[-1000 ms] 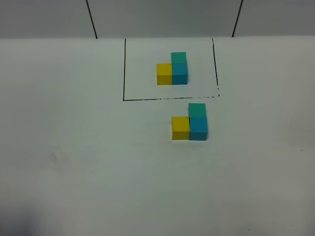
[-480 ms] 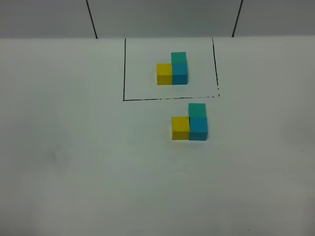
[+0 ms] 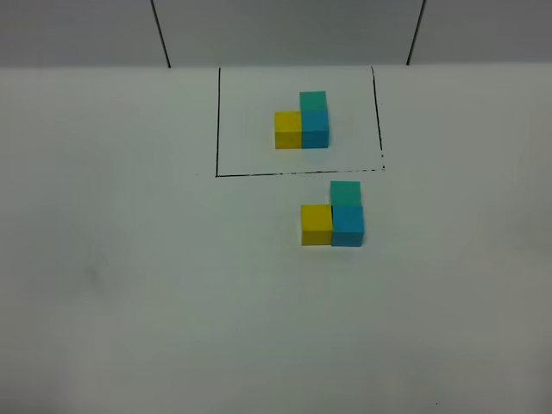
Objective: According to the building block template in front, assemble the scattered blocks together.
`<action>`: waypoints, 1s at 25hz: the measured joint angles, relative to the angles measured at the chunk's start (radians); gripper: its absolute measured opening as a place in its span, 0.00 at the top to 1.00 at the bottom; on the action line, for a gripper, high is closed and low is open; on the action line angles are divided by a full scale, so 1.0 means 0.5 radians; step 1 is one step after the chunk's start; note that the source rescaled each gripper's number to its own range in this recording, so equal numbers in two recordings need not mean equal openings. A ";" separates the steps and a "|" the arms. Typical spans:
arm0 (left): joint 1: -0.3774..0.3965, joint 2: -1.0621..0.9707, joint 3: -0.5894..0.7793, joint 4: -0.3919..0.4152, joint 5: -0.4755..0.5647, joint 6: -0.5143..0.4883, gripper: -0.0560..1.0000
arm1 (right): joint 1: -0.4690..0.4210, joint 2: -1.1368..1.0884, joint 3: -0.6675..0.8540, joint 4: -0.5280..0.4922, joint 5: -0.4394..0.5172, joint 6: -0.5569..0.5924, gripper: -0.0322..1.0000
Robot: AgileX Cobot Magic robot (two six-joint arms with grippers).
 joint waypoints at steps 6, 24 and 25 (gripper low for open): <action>0.058 0.000 0.000 0.001 0.000 0.000 0.41 | 0.000 0.000 0.000 0.003 0.000 0.000 0.27; 0.133 0.002 0.000 0.001 0.002 -0.002 0.45 | 0.000 0.000 0.000 0.004 0.000 0.000 0.27; 0.133 0.004 0.000 0.001 0.002 -0.002 0.45 | 0.000 0.000 0.000 0.004 0.000 0.000 0.27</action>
